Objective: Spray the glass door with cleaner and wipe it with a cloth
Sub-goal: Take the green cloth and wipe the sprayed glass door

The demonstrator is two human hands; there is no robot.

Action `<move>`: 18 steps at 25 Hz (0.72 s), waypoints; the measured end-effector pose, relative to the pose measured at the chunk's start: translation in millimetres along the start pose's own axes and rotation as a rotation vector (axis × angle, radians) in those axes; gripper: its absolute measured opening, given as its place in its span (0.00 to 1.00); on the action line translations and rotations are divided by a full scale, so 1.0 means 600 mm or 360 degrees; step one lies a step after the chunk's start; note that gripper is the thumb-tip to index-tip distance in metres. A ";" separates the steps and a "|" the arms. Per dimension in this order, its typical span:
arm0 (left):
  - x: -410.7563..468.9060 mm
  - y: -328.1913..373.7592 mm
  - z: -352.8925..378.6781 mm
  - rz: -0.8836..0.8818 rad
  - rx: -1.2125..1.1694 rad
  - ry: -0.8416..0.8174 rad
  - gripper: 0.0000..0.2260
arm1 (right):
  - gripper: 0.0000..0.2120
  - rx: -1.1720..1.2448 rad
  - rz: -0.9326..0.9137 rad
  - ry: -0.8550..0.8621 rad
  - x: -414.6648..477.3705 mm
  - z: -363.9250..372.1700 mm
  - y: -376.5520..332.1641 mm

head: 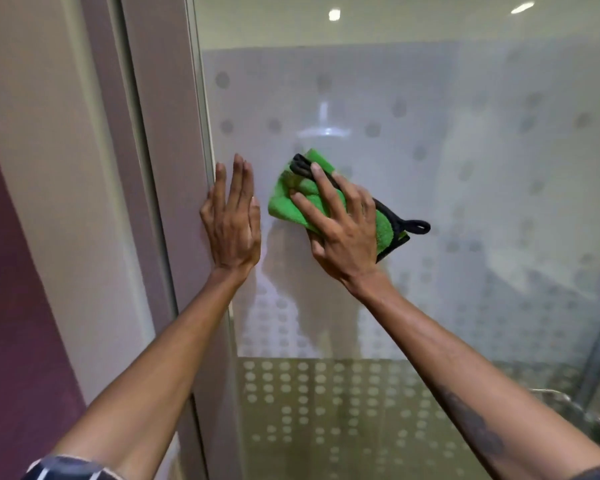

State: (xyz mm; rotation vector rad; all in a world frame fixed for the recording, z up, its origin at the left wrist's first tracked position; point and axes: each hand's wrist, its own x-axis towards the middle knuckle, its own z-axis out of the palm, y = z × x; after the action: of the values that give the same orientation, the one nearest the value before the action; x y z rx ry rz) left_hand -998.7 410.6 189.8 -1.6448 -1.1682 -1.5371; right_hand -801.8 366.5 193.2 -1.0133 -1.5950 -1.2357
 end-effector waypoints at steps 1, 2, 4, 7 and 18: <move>-0.001 -0.003 -0.002 0.0006 -0.0018 -0.0001 0.23 | 0.25 0.0013 0.0005 -0.0010 -0.039 0.007 -0.014; -0.001 -0.002 -0.003 0.0001 -0.0039 0.0005 0.23 | 0.24 0.0027 0.0011 -0.0016 -0.076 0.014 -0.027; -0.005 0.002 -0.002 -0.0007 -0.0052 0.0024 0.23 | 0.22 0.0062 0.0017 -0.0035 -0.140 0.026 -0.055; -0.005 0.002 0.004 0.0019 -0.0026 0.0058 0.23 | 0.20 0.0102 -0.0066 -0.0155 -0.208 0.038 -0.090; -0.014 0.007 0.028 -0.0005 0.0118 0.0207 0.24 | 0.34 0.0006 -0.0951 -0.0694 -0.366 0.000 0.006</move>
State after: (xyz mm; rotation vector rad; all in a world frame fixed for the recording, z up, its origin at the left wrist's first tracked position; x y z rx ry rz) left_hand -987.0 422.1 179.3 -1.4730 -1.1444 -1.5590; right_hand -731.5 346.2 -13.9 -0.8664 -2.3563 -1.4581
